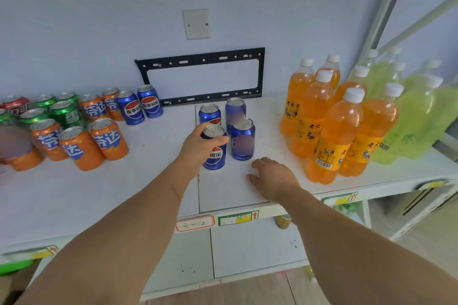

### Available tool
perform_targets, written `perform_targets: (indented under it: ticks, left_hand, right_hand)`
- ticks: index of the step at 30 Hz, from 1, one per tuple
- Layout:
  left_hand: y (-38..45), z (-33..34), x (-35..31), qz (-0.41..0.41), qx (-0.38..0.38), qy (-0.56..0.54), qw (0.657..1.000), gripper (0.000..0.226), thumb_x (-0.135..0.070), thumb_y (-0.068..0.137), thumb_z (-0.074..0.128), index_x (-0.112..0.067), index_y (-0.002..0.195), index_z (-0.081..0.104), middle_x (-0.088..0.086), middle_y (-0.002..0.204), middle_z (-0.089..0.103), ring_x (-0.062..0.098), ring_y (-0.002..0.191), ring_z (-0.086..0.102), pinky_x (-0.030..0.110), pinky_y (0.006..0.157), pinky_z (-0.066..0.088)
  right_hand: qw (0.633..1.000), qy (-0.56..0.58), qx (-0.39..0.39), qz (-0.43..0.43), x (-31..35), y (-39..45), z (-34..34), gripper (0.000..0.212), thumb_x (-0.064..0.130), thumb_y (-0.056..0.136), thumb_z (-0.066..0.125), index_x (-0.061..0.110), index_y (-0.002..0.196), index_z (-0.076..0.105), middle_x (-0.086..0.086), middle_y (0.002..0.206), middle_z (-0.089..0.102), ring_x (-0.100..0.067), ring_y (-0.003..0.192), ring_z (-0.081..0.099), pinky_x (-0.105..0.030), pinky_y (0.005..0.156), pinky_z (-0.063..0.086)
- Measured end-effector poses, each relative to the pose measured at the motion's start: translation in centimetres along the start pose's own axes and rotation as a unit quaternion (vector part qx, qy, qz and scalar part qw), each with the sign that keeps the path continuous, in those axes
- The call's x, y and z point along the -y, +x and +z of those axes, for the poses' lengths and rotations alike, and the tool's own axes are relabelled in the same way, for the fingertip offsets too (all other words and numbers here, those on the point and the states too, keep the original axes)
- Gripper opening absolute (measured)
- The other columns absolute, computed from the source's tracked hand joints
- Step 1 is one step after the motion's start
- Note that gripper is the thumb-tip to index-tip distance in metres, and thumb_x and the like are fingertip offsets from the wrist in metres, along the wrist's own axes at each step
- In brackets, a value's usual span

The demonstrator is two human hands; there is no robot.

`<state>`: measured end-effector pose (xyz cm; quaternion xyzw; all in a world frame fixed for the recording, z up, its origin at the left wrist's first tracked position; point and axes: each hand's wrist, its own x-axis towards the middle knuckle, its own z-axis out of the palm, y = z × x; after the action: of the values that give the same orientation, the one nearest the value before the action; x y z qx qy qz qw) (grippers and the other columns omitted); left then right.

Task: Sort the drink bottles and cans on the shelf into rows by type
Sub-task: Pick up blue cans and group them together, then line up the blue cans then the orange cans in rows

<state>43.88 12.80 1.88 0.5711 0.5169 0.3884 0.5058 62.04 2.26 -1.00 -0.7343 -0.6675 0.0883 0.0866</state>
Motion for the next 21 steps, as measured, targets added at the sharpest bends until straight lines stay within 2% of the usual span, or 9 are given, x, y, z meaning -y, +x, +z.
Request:
perform_targets:
  ticks: [5,9,11,13,14,17,19,21]
  left_hand:
    - [0.1,0.1,-0.4,0.002,-0.006,0.014,1.0,0.05,-0.03,0.074,0.085,-0.041,0.11,0.052,-0.015,0.105,0.064,0.008,0.092,0.063,0.025,0.063,0.051]
    - [-0.2,-0.2,-0.6,-0.008,0.003,0.041,0.999,0.069,-0.027,0.078,0.083,-0.031,0.135,0.045,-0.003,0.128,0.058,0.013,0.1,0.059,0.03,0.078,0.052]
    - [-0.8,-1.0,-0.6,-0.022,0.0,0.061,0.998,0.08,-0.033,0.079,0.082,-0.023,0.145,0.038,0.001,0.141,0.052,0.015,0.106,0.059,0.029,0.08,0.049]
    - [-1.7,-2.4,-0.4,-0.009,-0.03,0.166,0.986,0.077,-0.042,0.084,0.074,-0.018,0.148,0.038,0.004,0.147,0.048,0.021,0.122,0.056,0.032,0.088,0.046]
    - [-2.1,-3.3,-0.3,0.01,-0.051,0.259,0.964,0.069,-0.045,0.088,0.069,-0.018,0.146,0.042,0.005,0.146,0.051,0.023,0.124,0.055,0.033,0.091,0.045]
    - [-3.6,-6.7,-0.1,0.101,-0.092,0.515,0.846,0.048,-0.047,0.098,0.052,-0.021,0.139,0.052,0.003,0.139,0.057,0.022,0.12,0.057,0.033,0.094,0.047]
    - [-4.2,-9.3,-0.1,0.176,-0.091,0.61,0.767,0.043,-0.045,0.101,0.045,-0.022,0.136,0.055,0.002,0.133,0.061,0.021,0.114,0.059,0.034,0.091,0.049]
    - [-4.5,-11.8,-0.2,0.227,-0.092,0.659,0.711,0.04,-0.043,0.101,0.042,-0.021,0.131,0.059,0.003,0.125,0.065,0.02,0.106,0.061,0.034,0.085,0.05]
  right_hand:
    - [0.999,0.014,0.023,-0.036,-0.3,-1.1,0.5,0.043,0.043,0.099,0.044,0.024,0.137,0.049,0.003,0.134,0.055,-0.019,0.116,0.054,-0.031,0.097,0.044]
    - [0.998,0.005,0.025,-0.059,0.6,-0.9,0.4,0.044,0.044,0.099,0.042,0.024,0.138,0.05,0.004,0.137,0.053,-0.019,0.119,0.053,-0.031,0.098,0.043]
    - [0.997,-0.003,0.02,-0.07,1.4,-0.8,0.3,0.043,0.044,0.099,0.042,0.024,0.137,0.05,0.003,0.136,0.053,-0.02,0.119,0.053,-0.031,0.098,0.042]
    - [0.997,-0.007,0.021,-0.076,2.6,-0.7,0.3,0.042,0.044,0.099,0.042,0.024,0.136,0.051,0.003,0.136,0.054,-0.021,0.118,0.053,-0.032,0.098,0.043]
    - [0.996,-0.007,0.025,-0.08,3.4,-0.6,0.4,0.042,0.043,0.099,0.042,0.024,0.136,0.051,0.002,0.136,0.055,-0.021,0.118,0.054,-0.032,0.099,0.043]
    - [0.995,-0.009,0.027,-0.101,6.4,-0.2,0.4,0.041,0.043,0.098,0.045,0.024,0.133,0.053,0.002,0.134,0.057,-0.02,0.116,0.056,-0.033,0.098,0.046]
    - [0.993,-0.004,0.018,-0.119,9.0,0.4,0.4,0.039,0.042,0.098,0.047,0.023,0.131,0.054,0.0,0.13,0.059,-0.021,0.112,0.058,-0.033,0.094,0.049]
    - [0.99,-0.002,0.005,-0.139,11.8,1.0,0.4,0.037,0.041,0.098,0.047,0.023,0.13,0.054,-0.001,0.127,0.06,-0.021,0.109,0.059,-0.033,0.091,0.051]
